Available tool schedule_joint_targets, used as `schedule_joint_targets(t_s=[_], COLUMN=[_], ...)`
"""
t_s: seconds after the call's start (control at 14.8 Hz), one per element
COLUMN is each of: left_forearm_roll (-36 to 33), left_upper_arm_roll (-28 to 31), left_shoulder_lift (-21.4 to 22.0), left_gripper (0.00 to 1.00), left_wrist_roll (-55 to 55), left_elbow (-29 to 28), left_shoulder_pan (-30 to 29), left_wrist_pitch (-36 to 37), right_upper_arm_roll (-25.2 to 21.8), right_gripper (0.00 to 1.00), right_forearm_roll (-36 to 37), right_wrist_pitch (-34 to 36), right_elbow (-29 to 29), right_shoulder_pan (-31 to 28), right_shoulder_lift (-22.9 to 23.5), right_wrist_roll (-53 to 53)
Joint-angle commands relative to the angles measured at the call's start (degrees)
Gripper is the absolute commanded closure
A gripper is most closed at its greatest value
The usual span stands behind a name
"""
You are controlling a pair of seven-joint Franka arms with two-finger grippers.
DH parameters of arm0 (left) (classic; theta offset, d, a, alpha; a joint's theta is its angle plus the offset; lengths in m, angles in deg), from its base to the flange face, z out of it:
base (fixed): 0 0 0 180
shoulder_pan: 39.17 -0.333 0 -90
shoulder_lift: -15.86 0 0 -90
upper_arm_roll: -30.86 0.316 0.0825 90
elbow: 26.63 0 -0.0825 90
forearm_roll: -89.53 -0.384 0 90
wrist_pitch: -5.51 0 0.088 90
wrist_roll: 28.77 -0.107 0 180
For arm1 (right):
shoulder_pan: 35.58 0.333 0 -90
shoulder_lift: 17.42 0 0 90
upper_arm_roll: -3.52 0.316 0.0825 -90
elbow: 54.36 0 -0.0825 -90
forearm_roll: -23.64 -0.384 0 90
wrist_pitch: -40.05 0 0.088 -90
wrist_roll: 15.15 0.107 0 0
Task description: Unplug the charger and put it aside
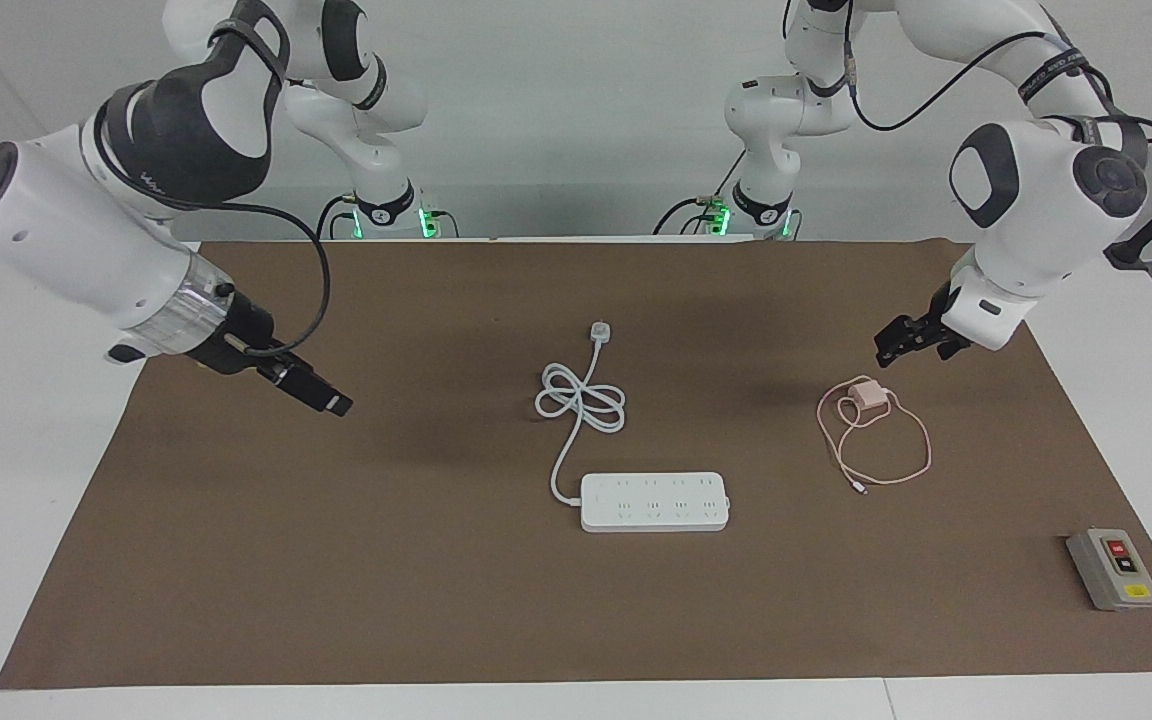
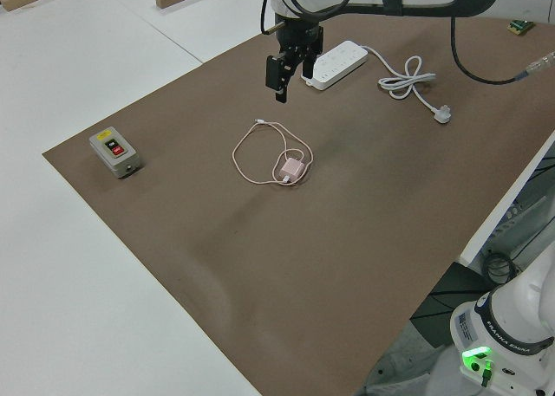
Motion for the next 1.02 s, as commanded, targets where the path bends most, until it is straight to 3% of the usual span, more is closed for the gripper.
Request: schedule_joint_targets(t_s=[0.0,0.27,0.54,0.68,0.95], left_forearm_roll=[-0.4,-0.3,-0.5,-0.4,-0.2], left_upper_arm_roll=[0.2,0.5,0.1,-0.2,-1.1], left_shoulder_lift=[0.2,3.4,4.1,4.2,5.4], left_gripper=[0.0,0.0,0.0,0.0,0.0], left_wrist_roll=[-0.4,-0.5,-0.5,-0.5,-0.5], left_elbow=[4.9,8.0,9.9,13.3,13.8], left_shoulder_pan=[1.0,1.2,1.1,1.3,1.4], left_wrist_pitch=[5.7,10.6,16.3,19.3,21.3], right_upper_arm_roll=[0.4,0.4,0.4,0.4,0.8], right_gripper=[0.0,0.0,0.0,0.0,0.0], right_forearm_roll=[6.4,15.5,20.2,21.8,25.7], right_wrist_pitch=[0.6,3.0,7.5,8.7,5.1], right_elbow=[2.5,2.5,4.0,8.8,21.2], right_shoulder_pan=[-0.9,-1.6,-1.5,-1.3,-0.6], right_shoulder_lift=[-3.5,-7.8,-13.8,-18.6,-27.5], right_wrist_roll=[-15.1,-32.3,-36.8,-37.0,-36.9])
